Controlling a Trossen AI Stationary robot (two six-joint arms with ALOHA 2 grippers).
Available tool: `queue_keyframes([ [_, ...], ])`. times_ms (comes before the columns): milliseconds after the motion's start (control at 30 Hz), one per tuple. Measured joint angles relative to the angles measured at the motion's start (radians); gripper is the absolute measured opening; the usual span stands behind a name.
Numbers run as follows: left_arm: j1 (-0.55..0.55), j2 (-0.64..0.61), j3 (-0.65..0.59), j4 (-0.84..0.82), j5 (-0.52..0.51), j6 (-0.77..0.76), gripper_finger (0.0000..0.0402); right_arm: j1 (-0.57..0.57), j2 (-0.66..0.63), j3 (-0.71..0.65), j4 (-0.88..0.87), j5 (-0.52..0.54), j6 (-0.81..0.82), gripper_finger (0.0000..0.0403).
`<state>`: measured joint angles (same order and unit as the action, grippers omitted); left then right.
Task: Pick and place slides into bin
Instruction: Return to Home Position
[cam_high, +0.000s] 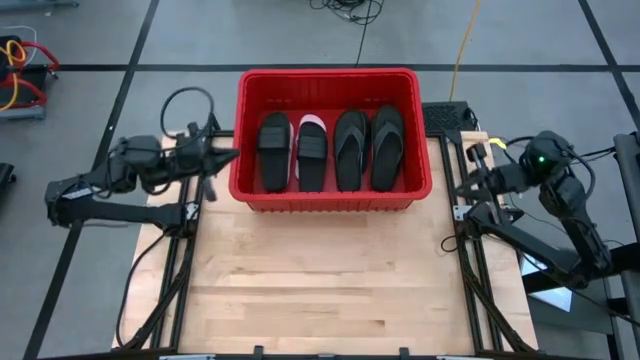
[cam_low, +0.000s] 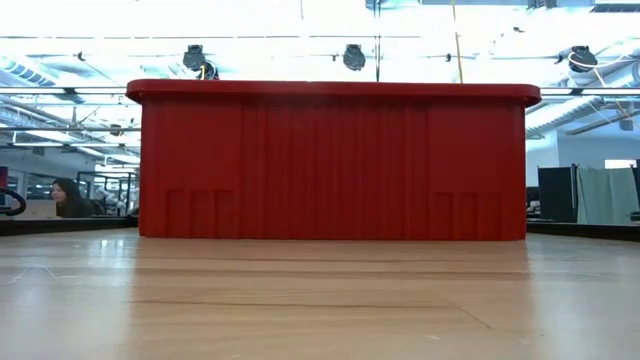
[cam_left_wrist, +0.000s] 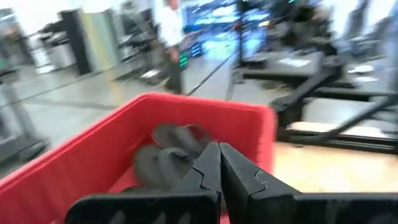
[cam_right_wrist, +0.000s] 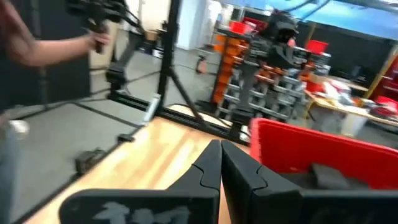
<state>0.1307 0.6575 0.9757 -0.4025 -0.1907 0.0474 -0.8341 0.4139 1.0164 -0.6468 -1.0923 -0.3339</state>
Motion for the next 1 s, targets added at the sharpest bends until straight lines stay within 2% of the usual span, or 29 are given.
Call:
queue_keyframes([
  [67, -0.001, -0.059, -0.054, 0.024, 0.057, 0.004, 0.0004, 0.0, -0.017, 0.0, -0.037, -0.027, -0.008, 0.0],
  [233, 0.0, -0.189, -0.195, 0.064, 0.064, -0.034, 0.0004, 0.0, -0.041, 0.0, -0.132, -0.039, -0.027, 0.0],
  [367, 0.0, -0.298, -0.315, 0.136, 0.114, -0.051, 0.0001, 0.0, -0.059, -0.004, -0.211, -0.048, -0.061, 0.0],
  [533, 0.0, -0.432, -0.456, 0.245, 0.145, -0.084, 0.0003, 0.0, -0.107, -0.089, -0.152, -0.217, -0.038, 0.0],
  [700, 0.0, -0.55, -0.531, 0.251, 0.149, -0.107, 0.0004, 0.0, -0.17, -0.176, -0.058, -0.244, 0.034, 0.0],
  [867, 0.0, -0.656, -0.578, 0.252, 0.192, -0.135, 0.0003, 0.0, -0.244, -0.239, -0.056, -0.245, 0.034, 0.0],
  [1000, -0.001, -0.652, -0.581, 0.248, 0.227, -0.135, 0.0002, 0.0, -0.302, -0.268, -0.036, -0.245, 0.057, 0.0],
])
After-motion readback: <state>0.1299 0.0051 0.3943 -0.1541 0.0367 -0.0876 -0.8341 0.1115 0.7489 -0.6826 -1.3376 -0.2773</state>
